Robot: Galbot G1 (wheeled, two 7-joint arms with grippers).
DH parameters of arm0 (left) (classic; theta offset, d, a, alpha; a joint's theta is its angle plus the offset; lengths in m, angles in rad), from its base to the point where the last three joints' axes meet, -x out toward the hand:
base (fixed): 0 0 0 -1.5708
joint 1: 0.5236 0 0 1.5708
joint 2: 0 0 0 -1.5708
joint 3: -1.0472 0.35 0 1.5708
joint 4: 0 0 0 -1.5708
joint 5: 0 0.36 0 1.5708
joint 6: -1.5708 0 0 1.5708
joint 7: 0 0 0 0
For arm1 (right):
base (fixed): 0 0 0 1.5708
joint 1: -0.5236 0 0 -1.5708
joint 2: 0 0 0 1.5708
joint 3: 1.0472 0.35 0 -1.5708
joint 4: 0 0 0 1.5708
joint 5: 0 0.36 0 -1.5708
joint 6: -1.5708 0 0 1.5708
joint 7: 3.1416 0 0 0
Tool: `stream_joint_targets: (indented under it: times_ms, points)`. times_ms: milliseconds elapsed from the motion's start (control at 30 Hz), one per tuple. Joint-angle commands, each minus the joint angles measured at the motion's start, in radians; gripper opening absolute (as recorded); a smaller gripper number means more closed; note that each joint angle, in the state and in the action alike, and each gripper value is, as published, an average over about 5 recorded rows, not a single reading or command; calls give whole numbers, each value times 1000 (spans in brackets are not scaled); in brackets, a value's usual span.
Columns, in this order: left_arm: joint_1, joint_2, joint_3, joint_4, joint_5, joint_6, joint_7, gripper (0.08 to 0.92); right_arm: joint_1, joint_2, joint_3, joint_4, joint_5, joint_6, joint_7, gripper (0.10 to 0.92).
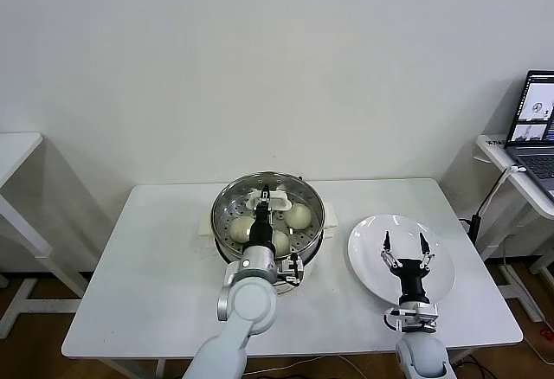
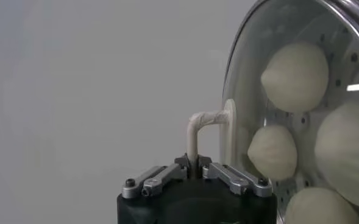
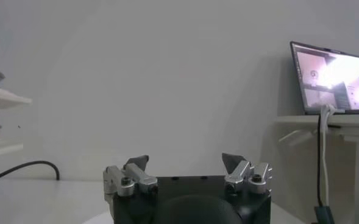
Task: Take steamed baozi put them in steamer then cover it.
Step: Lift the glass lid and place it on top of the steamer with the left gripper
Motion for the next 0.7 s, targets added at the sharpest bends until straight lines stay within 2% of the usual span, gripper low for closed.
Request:
stream_joint_targets:
  times_ms: [33, 600, 700]
  points:
    - [-1, -3, -1, 5, 0, -2, -4, 185, 2, 0, 0, 0, -3, 0, 0, 823]
    - [14, -10, -15, 10, -22, -15, 23, 186, 2, -2, 3, 2, -5, 1, 1, 823]
    - [15, -12, -19, 8, -27, -15, 18, 228, 1, -2, 2, 2, -5, 1, 1, 823]
